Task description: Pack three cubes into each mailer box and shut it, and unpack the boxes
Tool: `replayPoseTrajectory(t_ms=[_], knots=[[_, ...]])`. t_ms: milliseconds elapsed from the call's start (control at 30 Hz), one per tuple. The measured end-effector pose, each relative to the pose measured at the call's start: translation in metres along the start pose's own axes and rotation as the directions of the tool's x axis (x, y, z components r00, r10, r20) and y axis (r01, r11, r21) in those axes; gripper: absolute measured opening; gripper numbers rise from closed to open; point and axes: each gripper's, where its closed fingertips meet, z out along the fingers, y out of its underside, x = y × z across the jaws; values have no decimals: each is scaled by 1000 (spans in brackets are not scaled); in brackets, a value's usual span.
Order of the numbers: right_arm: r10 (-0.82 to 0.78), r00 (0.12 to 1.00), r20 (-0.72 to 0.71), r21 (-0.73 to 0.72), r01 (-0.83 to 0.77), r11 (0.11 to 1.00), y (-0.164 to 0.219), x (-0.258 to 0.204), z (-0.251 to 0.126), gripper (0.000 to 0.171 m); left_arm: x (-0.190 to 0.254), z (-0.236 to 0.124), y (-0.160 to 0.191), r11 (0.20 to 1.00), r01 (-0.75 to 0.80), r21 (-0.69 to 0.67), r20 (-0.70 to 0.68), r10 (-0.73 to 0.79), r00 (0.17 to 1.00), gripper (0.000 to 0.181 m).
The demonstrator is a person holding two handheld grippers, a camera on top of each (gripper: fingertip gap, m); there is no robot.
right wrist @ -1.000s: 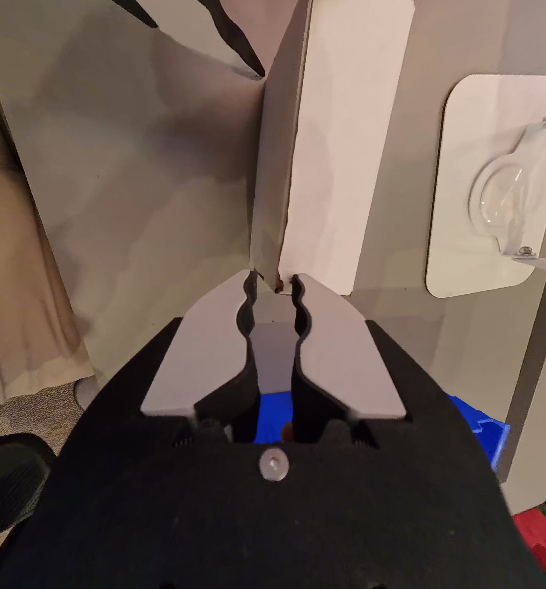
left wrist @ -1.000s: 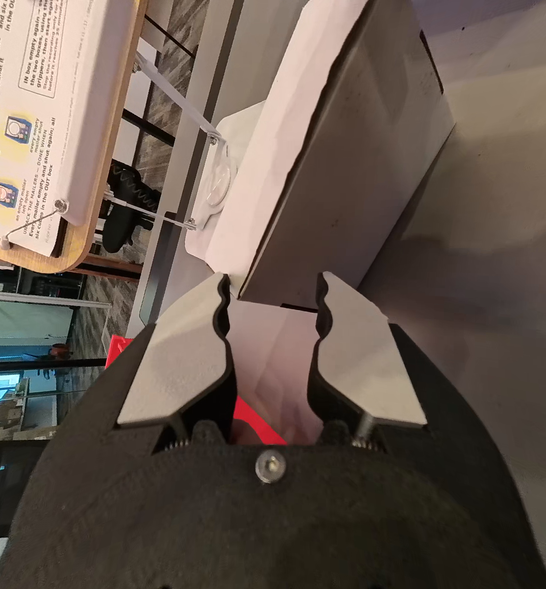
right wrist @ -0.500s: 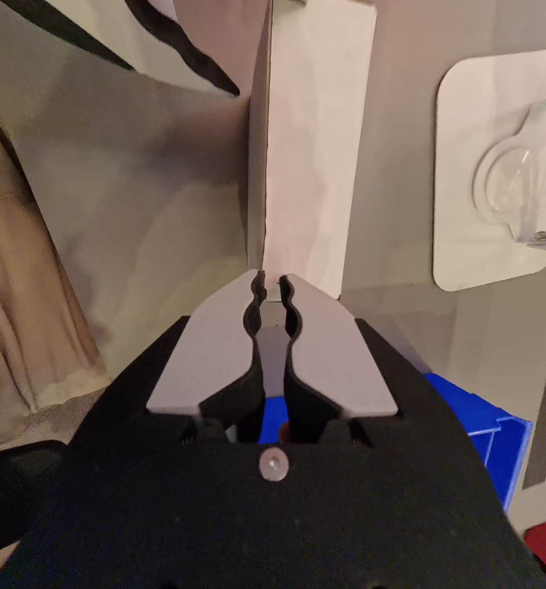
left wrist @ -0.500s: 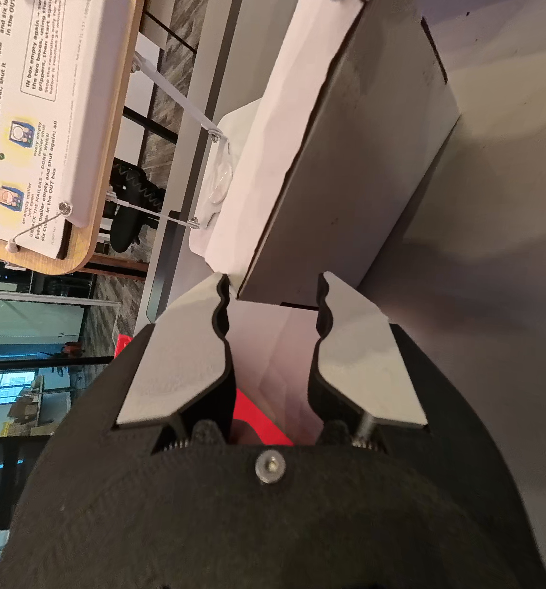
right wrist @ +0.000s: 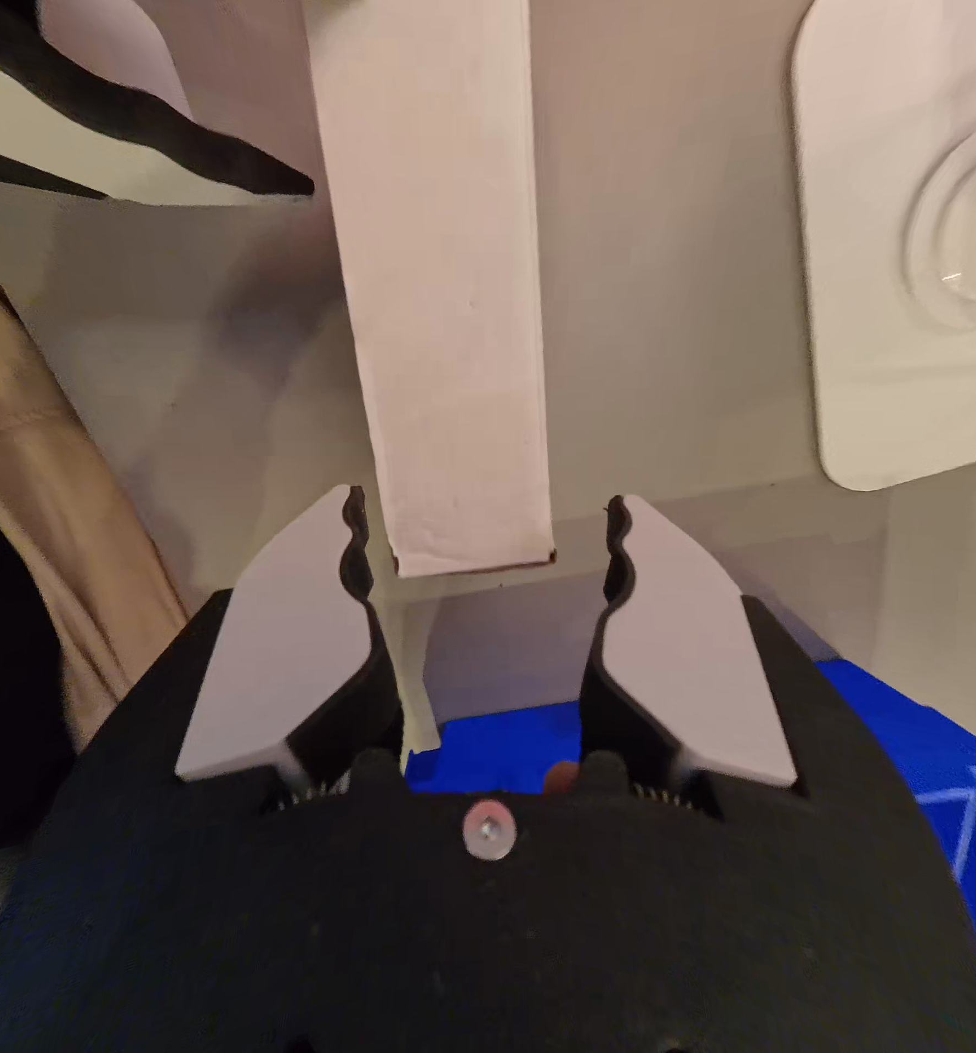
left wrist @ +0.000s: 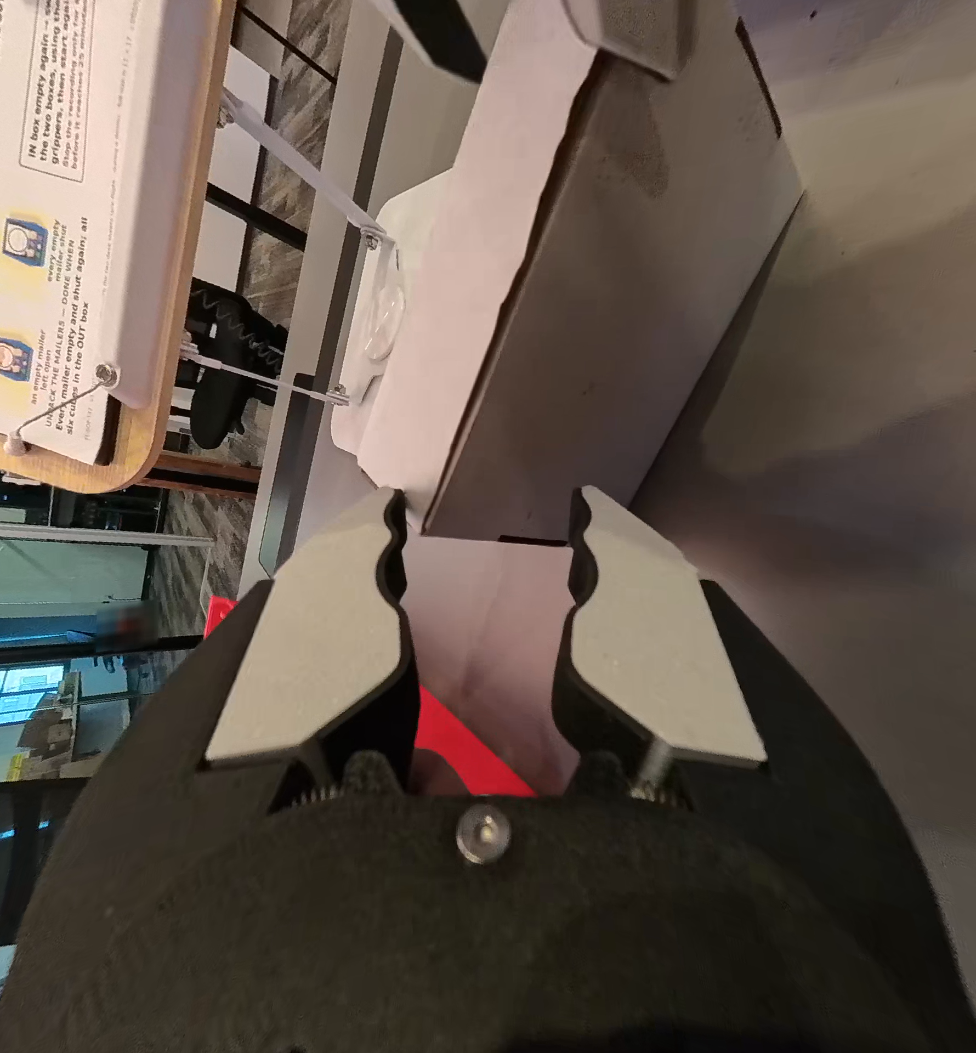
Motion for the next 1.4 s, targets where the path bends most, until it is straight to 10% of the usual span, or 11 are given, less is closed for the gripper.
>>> replayPoseTrajectory(t_ms=[33, 333, 500, 667, 1000, 1400], knots=[[8, 999, 38, -43, -6, 999, 5, -4, 8, 82, 1, -2, 0, 1000, -1, -2, -1, 1, 1000, 55], [-146, 980, -138, -43, 141, 989, 12, -32, 22, 65, 21, -36, -10, 979, 191, 72, -202, -174, 964, 52], [-345, 889, -302, -41, 349, 936, 13, -55, 29, 68, -8, -68, -36, 832, 510, 219, -396, -402, 826, 48], [-353, 902, -247, -1, 364, 931, 17, -77, 35, 75, 41, -38, 1, 942, 332, -38, -405, -319, 857, 78], [-232, 967, -101, -43, 229, 973, 10, -50, 55, 141, 73, -24, 14, 974, 185, -128, -413, -222, 883, 76], [-242, 970, 28, -150, 244, 958, 2, -55, 84, 139, 62, -28, 9, 967, 242, -76, -409, -251, 877, 77]])
